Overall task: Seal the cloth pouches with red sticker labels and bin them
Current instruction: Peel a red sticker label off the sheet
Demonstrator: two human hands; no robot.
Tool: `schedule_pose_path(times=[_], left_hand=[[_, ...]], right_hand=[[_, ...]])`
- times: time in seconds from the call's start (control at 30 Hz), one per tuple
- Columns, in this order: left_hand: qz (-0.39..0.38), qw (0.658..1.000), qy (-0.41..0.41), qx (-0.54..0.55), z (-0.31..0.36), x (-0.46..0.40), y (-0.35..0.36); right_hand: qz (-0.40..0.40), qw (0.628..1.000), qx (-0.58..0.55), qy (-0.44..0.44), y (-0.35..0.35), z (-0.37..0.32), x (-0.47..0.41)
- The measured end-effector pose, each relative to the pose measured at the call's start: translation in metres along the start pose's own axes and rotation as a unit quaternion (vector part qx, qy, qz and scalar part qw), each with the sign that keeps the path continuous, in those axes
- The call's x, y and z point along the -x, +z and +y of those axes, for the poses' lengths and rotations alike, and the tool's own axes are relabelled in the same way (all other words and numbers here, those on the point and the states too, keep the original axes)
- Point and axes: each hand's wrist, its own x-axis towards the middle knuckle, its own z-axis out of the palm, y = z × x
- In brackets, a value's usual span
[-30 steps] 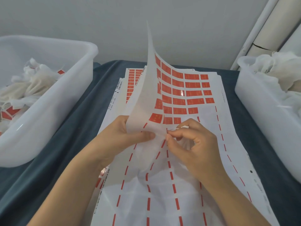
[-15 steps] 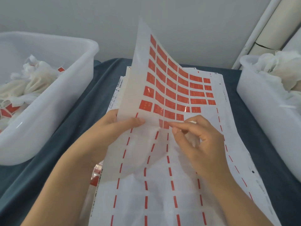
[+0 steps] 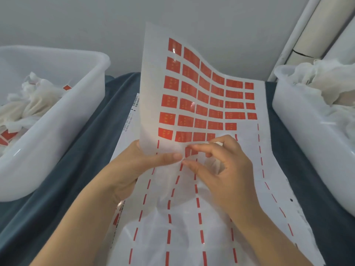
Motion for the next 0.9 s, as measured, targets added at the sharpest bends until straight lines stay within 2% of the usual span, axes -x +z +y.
schedule_pose_path(times=[0.1, 0.23, 0.9], left_hand=[[0.058, 0.997, 0.01, -0.049, -0.004, -0.002, 0.006], [0.092, 0.994, 0.003, -0.058, -0.009, -0.004, 0.011], [0.084, 0.996, 0.041, 0.014, -0.012, -0.006, 0.01]], right_hand=[[0.0, 1.0, 0.017, 0.002, 0.003, 0.001, 0.002], [0.006, 0.999, 0.04, -0.016, 0.004, 0.001, 0.002], [0.034, 0.997, 0.01, -0.064, 0.001, 0.006, -0.001]])
